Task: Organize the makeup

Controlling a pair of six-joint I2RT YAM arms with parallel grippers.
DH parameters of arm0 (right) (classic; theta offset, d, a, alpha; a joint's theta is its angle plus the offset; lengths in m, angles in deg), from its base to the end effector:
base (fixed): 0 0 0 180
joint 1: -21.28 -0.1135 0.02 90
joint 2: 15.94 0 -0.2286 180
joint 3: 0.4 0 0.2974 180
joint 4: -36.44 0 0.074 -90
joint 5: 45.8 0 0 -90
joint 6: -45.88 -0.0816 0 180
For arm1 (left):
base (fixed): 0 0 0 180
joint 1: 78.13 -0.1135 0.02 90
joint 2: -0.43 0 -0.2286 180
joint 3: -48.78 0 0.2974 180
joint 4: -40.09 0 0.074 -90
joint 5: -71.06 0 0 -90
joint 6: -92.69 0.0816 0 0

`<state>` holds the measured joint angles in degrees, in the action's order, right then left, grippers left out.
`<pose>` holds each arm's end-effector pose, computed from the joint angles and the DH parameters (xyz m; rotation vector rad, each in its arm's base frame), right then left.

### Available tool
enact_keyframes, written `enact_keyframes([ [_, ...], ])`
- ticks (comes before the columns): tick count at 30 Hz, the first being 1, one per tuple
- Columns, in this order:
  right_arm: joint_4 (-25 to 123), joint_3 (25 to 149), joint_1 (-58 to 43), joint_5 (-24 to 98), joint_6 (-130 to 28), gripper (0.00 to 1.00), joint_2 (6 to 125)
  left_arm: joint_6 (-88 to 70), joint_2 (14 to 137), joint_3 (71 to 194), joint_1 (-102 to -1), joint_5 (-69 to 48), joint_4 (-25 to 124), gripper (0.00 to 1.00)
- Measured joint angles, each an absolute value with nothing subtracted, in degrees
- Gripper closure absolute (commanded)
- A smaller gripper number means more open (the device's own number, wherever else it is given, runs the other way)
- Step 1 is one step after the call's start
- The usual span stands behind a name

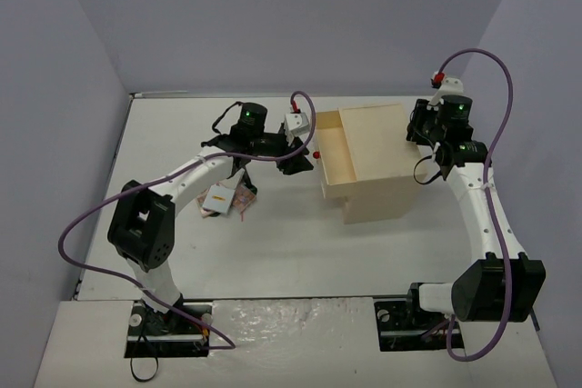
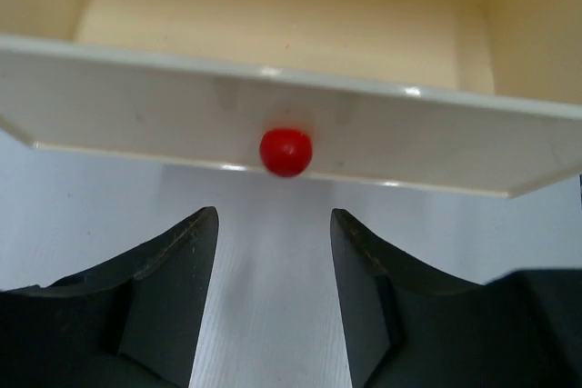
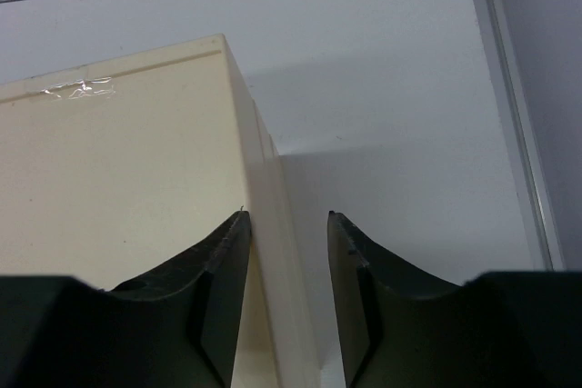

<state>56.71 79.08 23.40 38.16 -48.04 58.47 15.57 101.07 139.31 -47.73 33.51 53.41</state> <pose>0.4046 -0.0064 0.3193 0.0228 1.8361 0.1188 0.3714 -0.2929 0.2368 1.2523 1.5158 -1.0978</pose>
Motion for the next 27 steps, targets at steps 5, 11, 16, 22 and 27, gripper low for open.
enact_keyframes([
  [5, 57.0, 79.1, 24.7, 39.5, -47.1, 0.28, 58.5, 15.4, 100.8, 139.3, -49.4, 31.5, 57.2, 0.25],
  [11, 57.4, 81.0, 25.0, 39.1, -46.9, 0.10, 58.2, 15.4, 96.0, 139.3, -49.6, 26.3, 61.5, 0.18],
  [16, 57.6, 83.3, 25.0, 37.2, -47.1, 0.03, 56.1, 12.1, 88.8, 139.3, -49.4, 15.0, 64.7, 0.13],
  [22, 57.7, 83.8, 23.7, 34.7, -47.2, 0.00, 49.8, 2.7, 78.9, 136.8, -49.4, -6.3, 71.6, 0.03],
  [27, 57.6, 83.5, 19.8, 34.7, -48.4, 0.00, 44.3, -7.1, 75.7, 133.2, -49.6, -19.8, 77.3, 0.03],
])
